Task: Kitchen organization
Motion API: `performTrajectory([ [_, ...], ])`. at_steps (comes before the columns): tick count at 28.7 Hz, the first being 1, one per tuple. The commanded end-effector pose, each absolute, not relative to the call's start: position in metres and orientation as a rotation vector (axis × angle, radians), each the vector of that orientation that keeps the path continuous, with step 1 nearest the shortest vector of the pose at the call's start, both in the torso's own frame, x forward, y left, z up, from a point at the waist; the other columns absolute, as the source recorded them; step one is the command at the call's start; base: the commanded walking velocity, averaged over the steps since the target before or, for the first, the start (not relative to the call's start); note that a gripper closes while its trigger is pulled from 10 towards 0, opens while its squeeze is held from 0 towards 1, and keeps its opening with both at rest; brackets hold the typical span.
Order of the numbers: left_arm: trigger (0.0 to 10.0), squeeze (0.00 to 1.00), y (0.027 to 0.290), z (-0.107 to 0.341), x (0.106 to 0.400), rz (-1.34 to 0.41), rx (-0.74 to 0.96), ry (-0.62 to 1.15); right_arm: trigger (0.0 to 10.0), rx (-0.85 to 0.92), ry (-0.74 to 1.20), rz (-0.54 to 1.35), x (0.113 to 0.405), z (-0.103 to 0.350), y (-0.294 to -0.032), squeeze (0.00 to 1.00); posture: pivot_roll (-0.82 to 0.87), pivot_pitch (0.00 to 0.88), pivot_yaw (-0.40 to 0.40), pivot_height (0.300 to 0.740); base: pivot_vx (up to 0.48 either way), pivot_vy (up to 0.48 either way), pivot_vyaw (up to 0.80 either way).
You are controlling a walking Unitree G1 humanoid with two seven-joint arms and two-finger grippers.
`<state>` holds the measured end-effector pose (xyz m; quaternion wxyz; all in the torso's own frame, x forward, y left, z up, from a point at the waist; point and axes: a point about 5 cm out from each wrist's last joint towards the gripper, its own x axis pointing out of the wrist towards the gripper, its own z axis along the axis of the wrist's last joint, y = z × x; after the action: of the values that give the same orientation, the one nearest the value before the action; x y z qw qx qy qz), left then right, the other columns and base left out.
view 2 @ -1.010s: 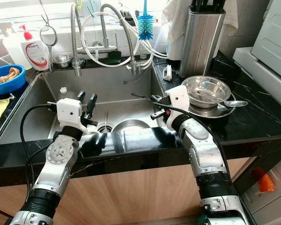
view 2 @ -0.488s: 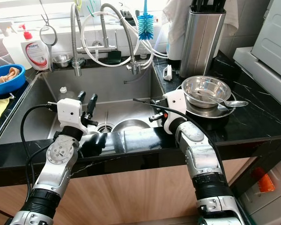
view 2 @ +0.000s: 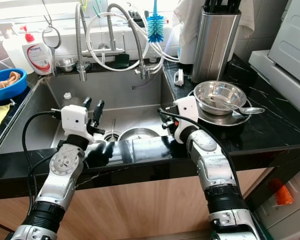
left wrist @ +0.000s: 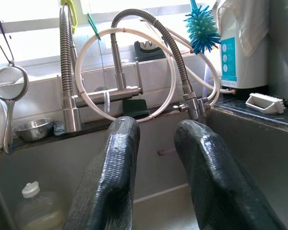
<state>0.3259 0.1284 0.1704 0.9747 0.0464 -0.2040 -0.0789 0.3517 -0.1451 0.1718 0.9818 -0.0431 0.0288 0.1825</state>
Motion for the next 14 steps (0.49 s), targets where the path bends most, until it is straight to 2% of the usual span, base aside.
performTrajectory([
  [1, 10.0, 0.0, 0.129, 0.168, 0.326, -0.154, 0.105, -0.4, 10.0, -0.169, -0.058, 0.296, 0.348, 0.195, -0.147, 0.0, -0.15, 0.0, 0.033, 0.74, 0.0, 0.0, 0.0],
  [7, 10.0, 0.0, 0.129, 0.167, 0.326, -0.157, 0.105, -0.398, 10.0, -0.208, -0.169, 0.173, 0.329, 0.216, -0.159, 0.0, -0.16, 0.0, 0.037, 0.74, 0.0, 0.0, 0.0],
  [8, 10.0, 0.0, 0.129, 0.167, 0.326, -0.159, 0.104, -0.398, 10.0, -0.213, -0.182, 0.157, 0.325, 0.218, -0.162, 0.04, -0.16, 0.0, 0.037, 0.74, 0.0, 0.0, 0.0],
  [9, 10.0, 0.0, 0.129, 0.167, 0.326, -0.159, 0.104, -0.398, 10.0, -0.213, -0.182, 0.157, 0.325, 0.218, -0.162, 0.04, -0.16, 0.0, 0.037, 0.74, 0.0, 0.0, 0.0],
  [10, 10.0, 0.0, 0.127, 0.167, 0.326, -0.163, 0.103, -0.398, 10.0, -0.198, -0.214, 0.092, 0.316, 0.223, -0.173, 1.0, -0.17, 0.0, 0.04, 0.74, 0.0, 0.0, 0.0],
  [11, 10.0, 0.0, 0.127, 0.167, 0.326, -0.165, 0.101, -0.397, 10.0, -0.186, -0.233, 0.026, 0.31, 0.227, -0.183, 1.0, -0.18, 0.0, 0.04, 0.74, 0.0, 0.0, 0.0],
  [14, 10.0, 0.0, 0.126, 0.166, 0.326, -0.166, 0.1, -0.397, 10.0, -0.184, -0.234, -0.02, 0.307, 0.228, -0.189, 1.0, -0.18, 0.0, 0.04, 0.74, 0.0, 0.0, 0.0],
])
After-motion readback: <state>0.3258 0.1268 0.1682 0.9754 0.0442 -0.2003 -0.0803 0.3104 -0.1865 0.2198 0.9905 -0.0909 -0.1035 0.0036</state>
